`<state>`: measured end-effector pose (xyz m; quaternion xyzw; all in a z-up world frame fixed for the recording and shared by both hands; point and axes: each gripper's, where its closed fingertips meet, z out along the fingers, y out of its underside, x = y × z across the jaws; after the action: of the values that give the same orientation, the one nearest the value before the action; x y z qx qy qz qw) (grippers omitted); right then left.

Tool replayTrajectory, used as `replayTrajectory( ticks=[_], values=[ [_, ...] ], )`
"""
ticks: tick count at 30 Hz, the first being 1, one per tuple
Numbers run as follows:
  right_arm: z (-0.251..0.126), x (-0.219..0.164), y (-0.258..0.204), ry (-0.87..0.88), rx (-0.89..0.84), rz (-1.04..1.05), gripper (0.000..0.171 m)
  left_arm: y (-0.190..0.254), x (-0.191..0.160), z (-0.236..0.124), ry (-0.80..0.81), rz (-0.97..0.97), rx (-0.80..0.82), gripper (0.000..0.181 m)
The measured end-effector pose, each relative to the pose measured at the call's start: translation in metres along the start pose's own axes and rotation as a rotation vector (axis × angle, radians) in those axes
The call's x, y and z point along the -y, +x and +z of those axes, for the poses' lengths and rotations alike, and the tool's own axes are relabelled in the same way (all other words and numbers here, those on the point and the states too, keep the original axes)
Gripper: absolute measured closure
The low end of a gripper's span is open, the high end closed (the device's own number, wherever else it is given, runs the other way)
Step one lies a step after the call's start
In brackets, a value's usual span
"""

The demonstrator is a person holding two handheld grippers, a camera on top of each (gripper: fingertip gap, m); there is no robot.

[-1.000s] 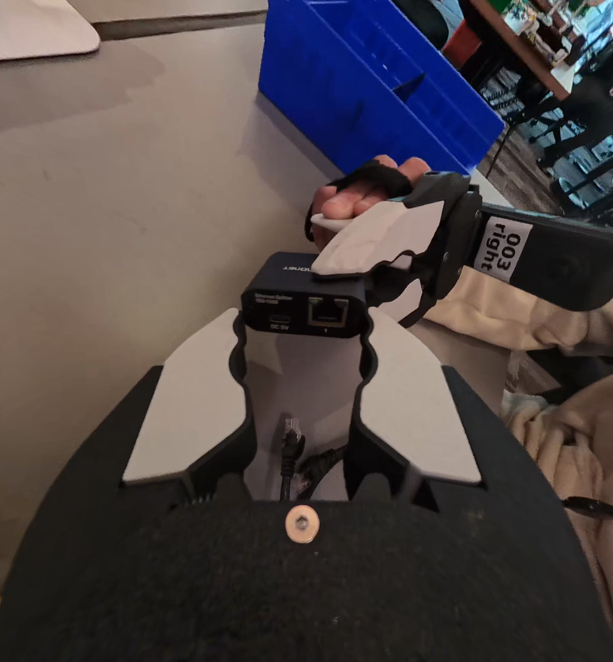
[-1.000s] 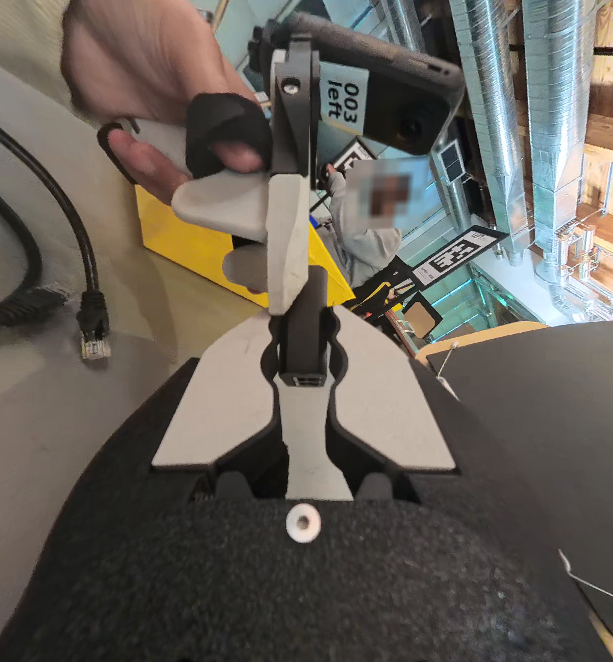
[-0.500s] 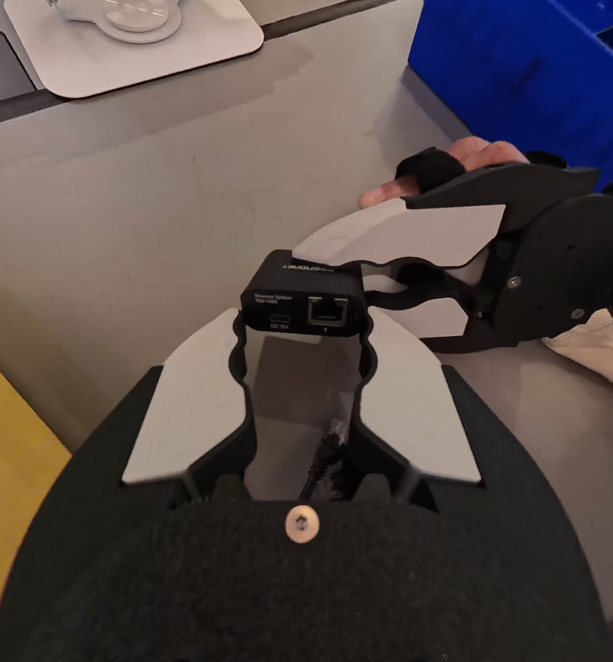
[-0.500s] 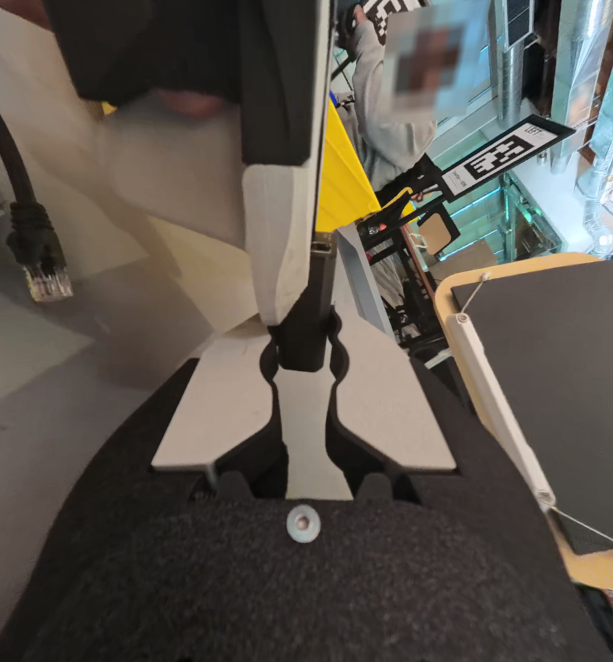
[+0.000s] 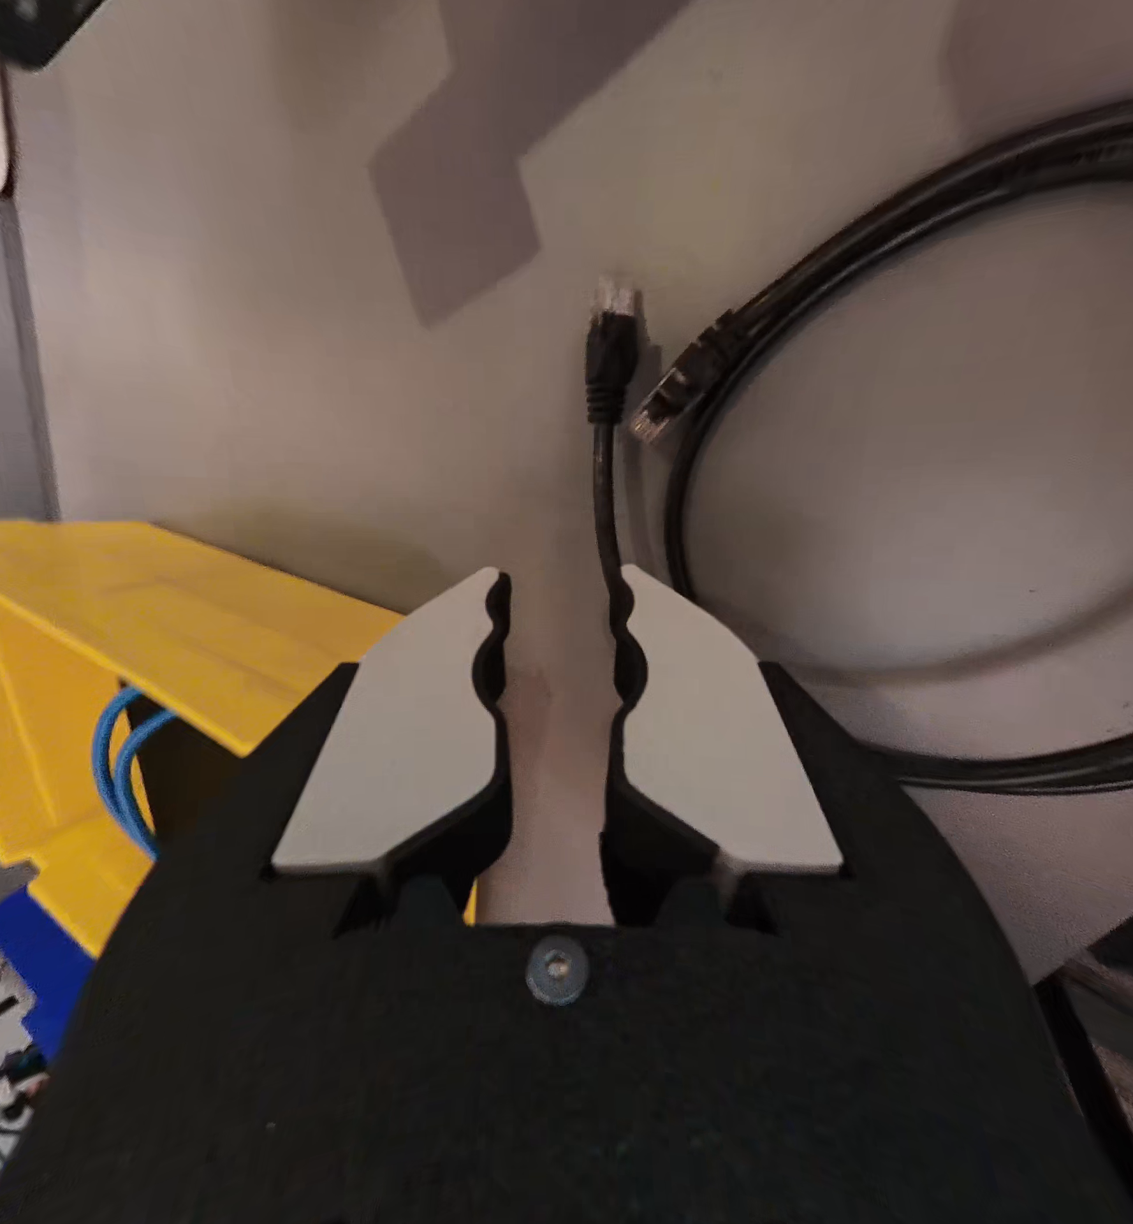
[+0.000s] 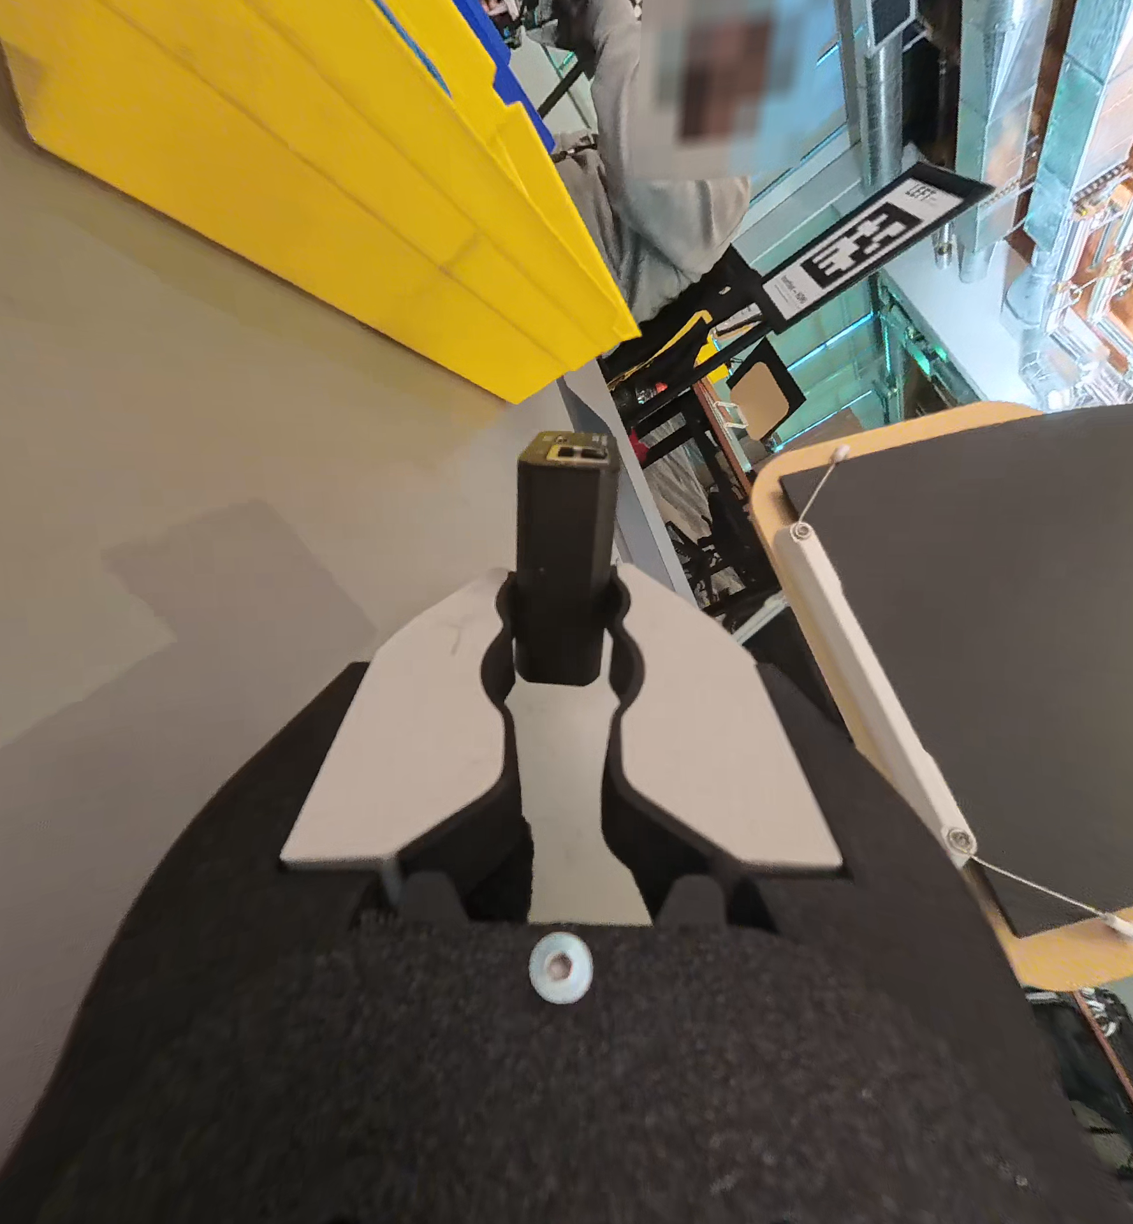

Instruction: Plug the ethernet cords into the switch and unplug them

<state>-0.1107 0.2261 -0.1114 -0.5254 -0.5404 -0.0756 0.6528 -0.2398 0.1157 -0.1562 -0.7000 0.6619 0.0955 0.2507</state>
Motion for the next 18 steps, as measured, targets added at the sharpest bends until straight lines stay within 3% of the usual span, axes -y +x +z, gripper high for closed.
replayTrajectory(
  ticks=[7,10,13,18],
  values=[
    [-0.002,-0.001,0.002,0.005,-0.003,0.016,0.147,0.010,0.015,0.034,0.038,0.006,-0.075,0.149],
    [-0.002,0.000,0.001,0.008,0.003,0.014,0.147,0.007,0.015,0.045,0.051,0.008,-0.005,0.175],
    [-0.001,0.000,-0.001,0.011,0.013,0.009,0.147,0.005,0.018,0.047,0.114,0.053,0.075,0.176],
    [-0.001,0.003,-0.002,0.022,0.013,-0.009,0.147,0.007,0.020,0.047,0.140,-0.155,-0.061,0.176]
  ],
)
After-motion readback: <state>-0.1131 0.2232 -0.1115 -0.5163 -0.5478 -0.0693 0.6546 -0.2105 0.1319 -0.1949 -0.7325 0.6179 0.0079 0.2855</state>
